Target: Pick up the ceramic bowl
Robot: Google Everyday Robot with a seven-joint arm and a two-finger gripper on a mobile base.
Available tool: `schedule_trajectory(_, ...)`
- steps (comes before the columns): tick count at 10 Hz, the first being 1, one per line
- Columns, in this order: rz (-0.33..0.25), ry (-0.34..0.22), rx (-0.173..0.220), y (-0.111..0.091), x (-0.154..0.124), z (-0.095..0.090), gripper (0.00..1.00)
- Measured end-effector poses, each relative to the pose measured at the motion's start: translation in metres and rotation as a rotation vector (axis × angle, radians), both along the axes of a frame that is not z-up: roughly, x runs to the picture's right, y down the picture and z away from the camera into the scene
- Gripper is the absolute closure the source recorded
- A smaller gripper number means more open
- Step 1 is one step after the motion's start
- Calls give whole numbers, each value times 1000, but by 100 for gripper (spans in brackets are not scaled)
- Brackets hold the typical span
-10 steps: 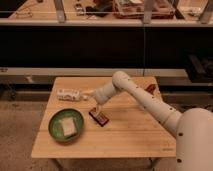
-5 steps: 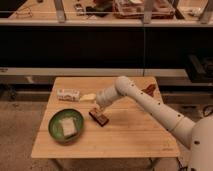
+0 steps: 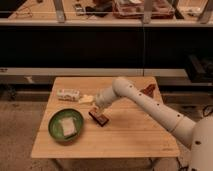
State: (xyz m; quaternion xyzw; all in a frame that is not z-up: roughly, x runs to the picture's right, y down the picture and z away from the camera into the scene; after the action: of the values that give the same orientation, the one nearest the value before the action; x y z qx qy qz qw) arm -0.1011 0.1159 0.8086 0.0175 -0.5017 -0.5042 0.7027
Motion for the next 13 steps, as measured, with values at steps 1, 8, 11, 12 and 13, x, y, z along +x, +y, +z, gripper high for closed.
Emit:
schedule_trajectory(1, -47, -10, 14, 11, -12, -1, 20)
schedule_trajectory(8, -175, 1, 35, 39, -39, 13, 34)
schedule_trajectory(11, -166, 11, 31, 38, -40, 16, 42)
schedule_trajectory(12, -163, 12, 29, 37, -40, 17, 42)
schedule_trajectory(13, -165, 14, 29, 38, -40, 17, 42)
